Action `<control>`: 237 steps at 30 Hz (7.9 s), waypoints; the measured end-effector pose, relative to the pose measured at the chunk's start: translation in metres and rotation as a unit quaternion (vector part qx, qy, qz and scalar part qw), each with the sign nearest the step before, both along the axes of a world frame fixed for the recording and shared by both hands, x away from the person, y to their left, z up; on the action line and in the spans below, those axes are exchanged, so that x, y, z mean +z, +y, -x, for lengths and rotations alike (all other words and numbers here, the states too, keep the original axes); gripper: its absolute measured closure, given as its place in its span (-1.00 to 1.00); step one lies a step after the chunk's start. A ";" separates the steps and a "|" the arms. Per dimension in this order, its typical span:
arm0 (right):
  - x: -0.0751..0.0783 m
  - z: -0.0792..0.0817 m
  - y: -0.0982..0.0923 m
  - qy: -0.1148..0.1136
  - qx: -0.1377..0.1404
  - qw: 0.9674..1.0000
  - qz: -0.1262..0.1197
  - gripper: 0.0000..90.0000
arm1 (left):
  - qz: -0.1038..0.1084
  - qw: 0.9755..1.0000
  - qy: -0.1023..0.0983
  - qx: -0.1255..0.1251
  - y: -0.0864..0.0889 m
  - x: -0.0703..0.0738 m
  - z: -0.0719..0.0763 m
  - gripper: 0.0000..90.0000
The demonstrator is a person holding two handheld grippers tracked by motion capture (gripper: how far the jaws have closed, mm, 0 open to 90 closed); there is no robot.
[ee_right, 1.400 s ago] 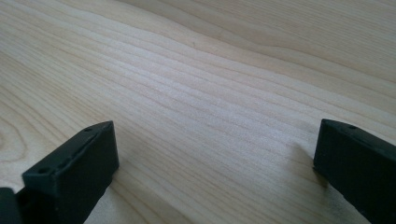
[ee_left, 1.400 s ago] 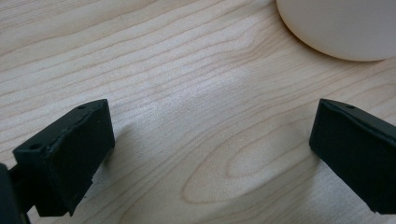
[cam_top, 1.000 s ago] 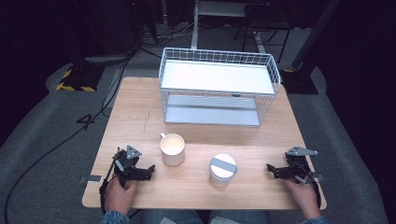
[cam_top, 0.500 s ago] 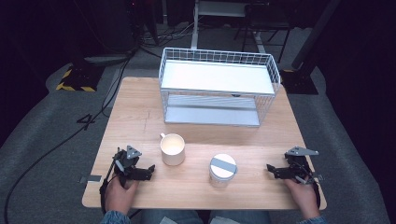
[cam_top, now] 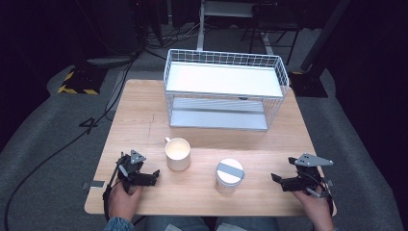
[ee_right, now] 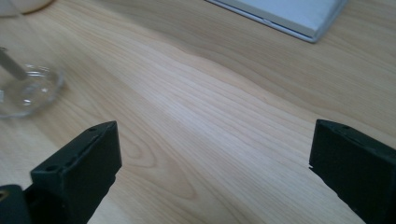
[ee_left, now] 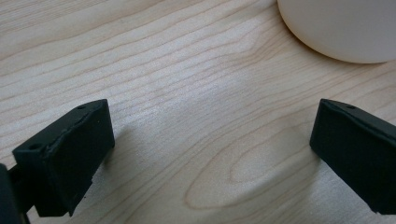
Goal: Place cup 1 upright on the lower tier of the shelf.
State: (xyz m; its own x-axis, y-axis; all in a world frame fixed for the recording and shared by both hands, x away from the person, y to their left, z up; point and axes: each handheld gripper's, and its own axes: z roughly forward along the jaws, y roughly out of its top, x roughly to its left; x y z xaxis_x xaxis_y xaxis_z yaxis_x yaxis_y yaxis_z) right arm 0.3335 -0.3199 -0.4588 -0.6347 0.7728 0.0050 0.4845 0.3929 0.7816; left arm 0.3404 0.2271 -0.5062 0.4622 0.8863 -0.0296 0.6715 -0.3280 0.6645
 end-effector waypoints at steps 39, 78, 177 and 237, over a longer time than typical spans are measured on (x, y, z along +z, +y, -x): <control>-0.016 0.009 0.138 0.031 0.193 0.980 -0.018 -1.00 | 0.000 1.000 0.000 0.000 0.000 0.000 0.000 -0.99; -0.022 0.009 0.148 -0.025 0.198 0.979 -0.032 -0.57 | 0.000 1.000 0.000 0.000 0.000 0.000 0.000 -0.99; 0.002 -0.184 0.174 -0.050 -0.023 0.998 -0.044 -0.57 | 0.000 1.000 -0.001 0.001 0.000 0.000 -0.001 -1.00; -0.016 -0.208 0.179 -0.054 -0.041 0.997 -0.026 -1.00 | -0.002 1.000 0.000 0.006 -0.001 0.000 -0.003 -0.99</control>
State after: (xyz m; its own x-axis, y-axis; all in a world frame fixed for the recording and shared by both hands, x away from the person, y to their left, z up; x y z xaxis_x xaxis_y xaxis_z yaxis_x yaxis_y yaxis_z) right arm 0.5418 -0.1412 -0.4743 -0.5684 0.8225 -0.0191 0.4253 0.3136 0.8490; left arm 0.3431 0.2263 -0.5060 0.4524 0.8914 -0.0269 0.6751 -0.3226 0.6634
